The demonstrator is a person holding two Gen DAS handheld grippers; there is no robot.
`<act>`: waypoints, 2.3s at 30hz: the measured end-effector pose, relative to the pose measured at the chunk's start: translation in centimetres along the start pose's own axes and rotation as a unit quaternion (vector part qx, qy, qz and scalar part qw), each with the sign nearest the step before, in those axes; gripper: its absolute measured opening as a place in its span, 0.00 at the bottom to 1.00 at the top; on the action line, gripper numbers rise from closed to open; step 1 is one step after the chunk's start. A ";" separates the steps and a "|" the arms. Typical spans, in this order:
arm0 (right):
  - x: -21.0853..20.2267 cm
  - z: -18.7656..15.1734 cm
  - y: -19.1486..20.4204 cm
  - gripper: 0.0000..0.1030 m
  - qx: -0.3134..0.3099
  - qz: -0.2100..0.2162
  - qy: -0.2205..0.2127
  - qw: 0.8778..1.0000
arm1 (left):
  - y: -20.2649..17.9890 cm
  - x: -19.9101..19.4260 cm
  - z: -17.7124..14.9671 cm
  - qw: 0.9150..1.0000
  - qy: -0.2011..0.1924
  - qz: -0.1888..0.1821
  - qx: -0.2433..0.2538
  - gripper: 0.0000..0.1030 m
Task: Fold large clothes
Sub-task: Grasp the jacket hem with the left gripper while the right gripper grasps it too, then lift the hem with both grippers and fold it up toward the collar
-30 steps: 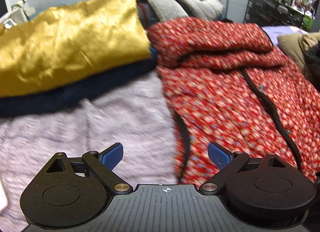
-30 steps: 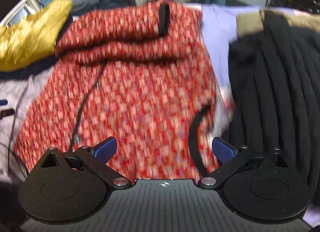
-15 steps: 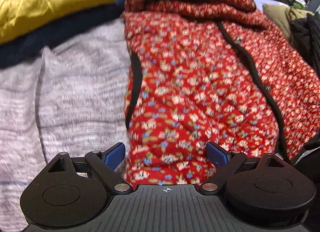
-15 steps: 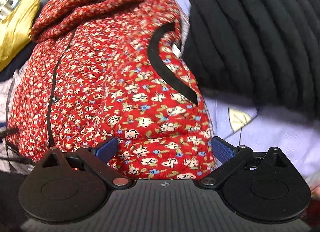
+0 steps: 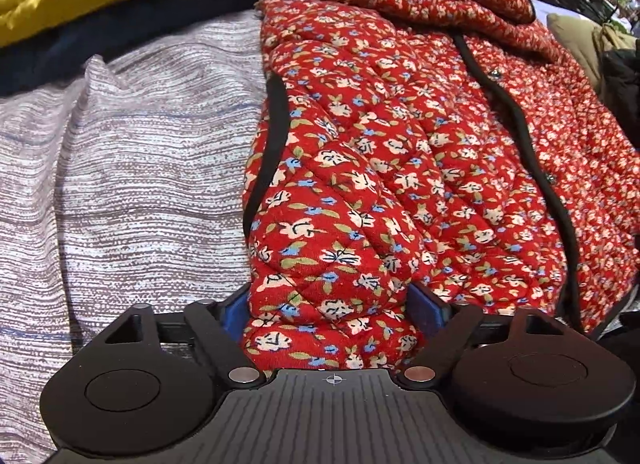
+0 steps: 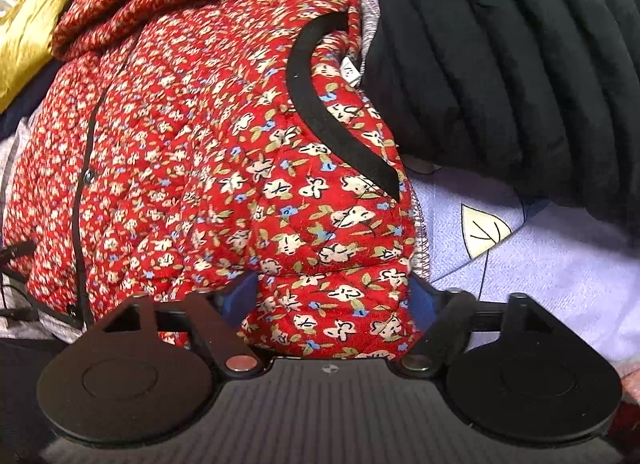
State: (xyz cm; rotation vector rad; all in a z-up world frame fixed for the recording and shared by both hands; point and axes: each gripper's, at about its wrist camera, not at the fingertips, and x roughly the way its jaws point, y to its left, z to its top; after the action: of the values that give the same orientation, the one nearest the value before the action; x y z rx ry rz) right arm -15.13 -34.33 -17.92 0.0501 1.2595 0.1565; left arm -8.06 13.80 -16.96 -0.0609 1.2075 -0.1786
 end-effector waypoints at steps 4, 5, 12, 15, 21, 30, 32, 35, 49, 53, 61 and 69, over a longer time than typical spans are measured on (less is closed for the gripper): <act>-0.3 -0.2 0.3 0.59 -0.018 0.002 -0.005 1.000 | -0.4 -0.7 0.3 1.000 0.001 -0.002 0.004 1.00; -0.5 -0.2 0.4 0.55 -0.020 0.004 -0.006 1.000 | -0.5 -0.9 0.4 1.000 0.001 -0.005 0.005 1.00; -1.6 0.1 1.1 0.30 -0.016 0.029 -0.005 0.999 | 0.0 -1.8 1.3 0.999 0.003 -0.037 -0.008 0.93; -2.2 0.6 0.8 0.23 0.015 0.059 -0.004 0.998 | -0.1 -2.2 1.6 0.999 0.000 -0.046 -0.009 0.89; -4.3 2.4 1.6 0.20 0.010 0.111 -0.002 0.994 | 0.0 -3.5 3.2 0.998 -0.008 -0.068 -0.016 0.82; -8.7 9.9 4.9 0.18 -0.014 0.210 -0.056 0.976 | 0.0 -6.8 7.5 0.992 -0.066 -0.104 -0.030 0.80; -9.4 12.2 5.3 0.18 -0.005 0.232 -0.071 0.970 | 0.2 -7.8 9.3 0.989 -0.089 -0.109 -0.035 0.79; -10.6 16.1 5.0 0.18 0.014 0.257 -0.098 0.961 | 0.2 -9.1 12.7 0.987 -0.125 -0.098 -0.022 0.77; -6.0 38.5 -0.8 0.17 0.152 0.208 -0.176 0.950 | 2.7 -3.8 35.5 0.981 -0.186 0.021 -0.056 0.72; 0.0 40.0 -1.7 0.17 0.207 0.158 -0.152 0.954 | 2.5 -1.3 37.6 0.982 -0.169 0.059 -0.057 0.72; 5.1 39.6 -4.1 0.17 0.266 0.152 -0.142 0.941 | 4.2 -3.9 36.2 0.975 -0.203 0.053 -0.069 1.00; 2.5 39.7 -4.8 0.17 0.270 0.166 -0.161 0.935 | 3.4 -6.5 30.5 0.975 -0.214 0.035 -0.055 1.00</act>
State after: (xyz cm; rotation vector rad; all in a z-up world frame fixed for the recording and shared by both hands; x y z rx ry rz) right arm 23.79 -36.78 -8.73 0.7387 0.9248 0.0833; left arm 18.55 16.74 -0.54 -0.1455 0.7864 -0.0319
